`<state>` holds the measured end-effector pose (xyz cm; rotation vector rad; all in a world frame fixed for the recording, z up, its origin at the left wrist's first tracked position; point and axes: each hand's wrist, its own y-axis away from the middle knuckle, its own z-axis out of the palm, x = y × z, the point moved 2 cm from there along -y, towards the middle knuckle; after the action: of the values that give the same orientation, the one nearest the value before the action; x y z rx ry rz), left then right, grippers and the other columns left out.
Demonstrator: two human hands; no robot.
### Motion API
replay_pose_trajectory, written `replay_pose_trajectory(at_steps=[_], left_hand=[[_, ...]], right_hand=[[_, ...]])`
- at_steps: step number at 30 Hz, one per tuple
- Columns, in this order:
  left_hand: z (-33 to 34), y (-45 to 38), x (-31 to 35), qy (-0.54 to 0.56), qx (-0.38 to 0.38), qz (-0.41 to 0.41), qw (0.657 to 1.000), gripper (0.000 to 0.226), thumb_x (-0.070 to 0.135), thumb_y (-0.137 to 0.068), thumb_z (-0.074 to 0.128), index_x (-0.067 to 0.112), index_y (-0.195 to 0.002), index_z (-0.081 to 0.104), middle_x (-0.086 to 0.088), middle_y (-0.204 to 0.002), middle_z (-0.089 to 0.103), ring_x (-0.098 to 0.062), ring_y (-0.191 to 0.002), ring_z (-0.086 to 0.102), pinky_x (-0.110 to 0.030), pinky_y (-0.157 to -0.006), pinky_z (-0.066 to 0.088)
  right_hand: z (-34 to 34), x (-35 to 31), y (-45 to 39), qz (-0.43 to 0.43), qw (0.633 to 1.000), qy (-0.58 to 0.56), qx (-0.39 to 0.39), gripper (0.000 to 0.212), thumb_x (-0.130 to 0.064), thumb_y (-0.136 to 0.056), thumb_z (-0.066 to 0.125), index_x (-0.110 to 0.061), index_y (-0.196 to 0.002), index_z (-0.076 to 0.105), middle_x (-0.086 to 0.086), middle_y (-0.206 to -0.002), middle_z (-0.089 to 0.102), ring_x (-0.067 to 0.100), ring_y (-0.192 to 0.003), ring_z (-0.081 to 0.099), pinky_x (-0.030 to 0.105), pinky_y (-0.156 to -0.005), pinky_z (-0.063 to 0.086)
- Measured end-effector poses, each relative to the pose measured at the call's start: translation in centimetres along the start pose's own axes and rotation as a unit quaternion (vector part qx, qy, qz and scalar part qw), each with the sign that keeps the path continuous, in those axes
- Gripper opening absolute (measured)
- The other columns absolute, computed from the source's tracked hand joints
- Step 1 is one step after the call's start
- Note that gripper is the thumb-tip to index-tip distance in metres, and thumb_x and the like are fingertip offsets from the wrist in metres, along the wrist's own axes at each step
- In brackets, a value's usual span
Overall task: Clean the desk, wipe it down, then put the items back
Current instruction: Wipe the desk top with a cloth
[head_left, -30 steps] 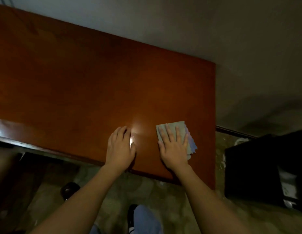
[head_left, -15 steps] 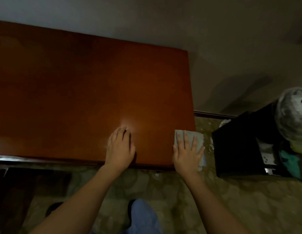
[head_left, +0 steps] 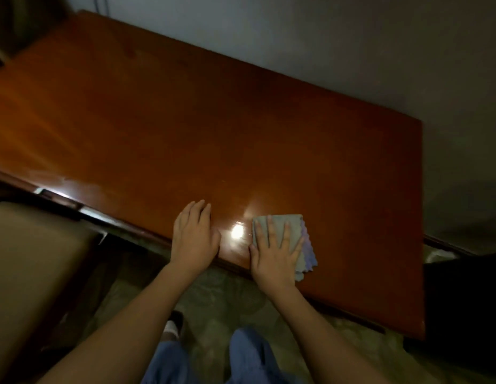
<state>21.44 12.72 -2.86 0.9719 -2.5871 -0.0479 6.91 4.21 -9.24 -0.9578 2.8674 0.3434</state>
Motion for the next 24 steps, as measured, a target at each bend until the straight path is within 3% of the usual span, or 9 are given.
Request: replay_pose_trajectory(at_steps=[2,6,9,11,13,18,24], left_hand=[[-1.1,-0.5,-3.4,0.003,0.016,-0.030,0.999,0.055,0.029,-0.097,0.042,0.009,-0.146,0.028,-0.007,-0.153,0.025,-0.022,-0.143,0.014,-0.037,-0.116,0.012],[-3.4,-1.4,-10.7,0.004,0.043,-0.094,0.995,0.054,0.028,-0.096,0.044,0.008,-0.145,0.032,-0.009,-0.151,0.030,-0.024,-0.142,0.018,-0.038,-0.116,0.014],[-5.2,-2.1,-16.1,0.014,0.061,-0.142,0.988,0.055,0.027,-0.095,0.046,0.008,-0.144,0.032,-0.008,-0.151,0.030,-0.023,-0.142,0.018,-0.039,-0.115,0.016],[-6.4,-2.6,-19.8,0.015,0.071,-0.169,0.983,0.055,0.027,-0.094,0.048,0.008,-0.144,0.033,-0.009,-0.150,0.032,-0.024,-0.142,0.019,-0.040,-0.115,0.018],[-7.4,-3.1,-23.6,0.015,0.084,-0.194,0.977,0.055,0.026,-0.093,0.050,0.007,-0.142,0.036,-0.010,-0.149,0.034,-0.025,-0.141,0.022,-0.041,-0.115,0.021],[-9.9,-4.5,-31.8,0.026,0.101,-0.248,0.963,0.055,0.027,-0.092,0.051,0.009,-0.142,0.036,-0.009,-0.147,0.036,-0.024,-0.140,0.024,-0.039,-0.115,0.019],[-13.3,-5.6,-41.4,0.051,0.109,-0.290,0.949,0.055,0.027,-0.095,0.045,0.010,-0.145,0.031,-0.006,-0.151,0.028,-0.020,-0.143,0.017,-0.037,-0.117,0.012]], right_hand=[[0.3,-4.1,-1.6,-0.036,0.999,0.010,-0.021,0.053,-0.045,-0.090,0.030,-0.026,-0.140,0.038,0.004,-0.143,0.048,0.040,-0.131,0.042,0.069,-0.102,0.024],[0.8,-12.3,-4.3,-0.114,0.991,0.040,-0.050,0.056,-0.046,-0.092,0.027,-0.026,-0.144,0.035,0.005,-0.148,0.040,0.040,-0.136,0.034,0.067,-0.107,0.012],[0.7,-18.5,-6.1,-0.179,0.979,0.061,-0.077,0.063,-0.050,-0.090,0.004,-0.031,-0.149,0.002,0.003,-0.159,0.007,0.036,-0.144,-0.002,0.064,-0.106,-0.007],[1.1,-22.9,-7.4,-0.215,0.971,0.059,-0.089,0.061,-0.052,-0.085,-0.011,-0.033,-0.142,-0.021,-0.001,-0.157,-0.016,0.033,-0.142,-0.021,0.061,-0.104,-0.019],[1.6,-27.3,-9.0,-0.231,0.967,0.066,-0.086,0.059,-0.052,-0.085,-0.012,-0.033,-0.139,-0.026,-0.001,-0.157,-0.020,0.034,-0.142,-0.021,0.060,-0.104,-0.020],[2.8,-37.7,-12.4,-0.279,0.953,0.075,-0.090,0.058,-0.049,-0.099,0.010,-0.033,-0.137,-0.029,0.001,-0.157,-0.021,0.036,-0.142,-0.021,0.063,-0.105,-0.017],[4.2,-50.4,-15.2,-0.353,0.927,0.087,-0.089,0.060,-0.048,-0.100,0.013,-0.029,-0.139,-0.029,0.004,-0.157,-0.021,0.037,-0.142,-0.019,0.064,-0.105,-0.016]])
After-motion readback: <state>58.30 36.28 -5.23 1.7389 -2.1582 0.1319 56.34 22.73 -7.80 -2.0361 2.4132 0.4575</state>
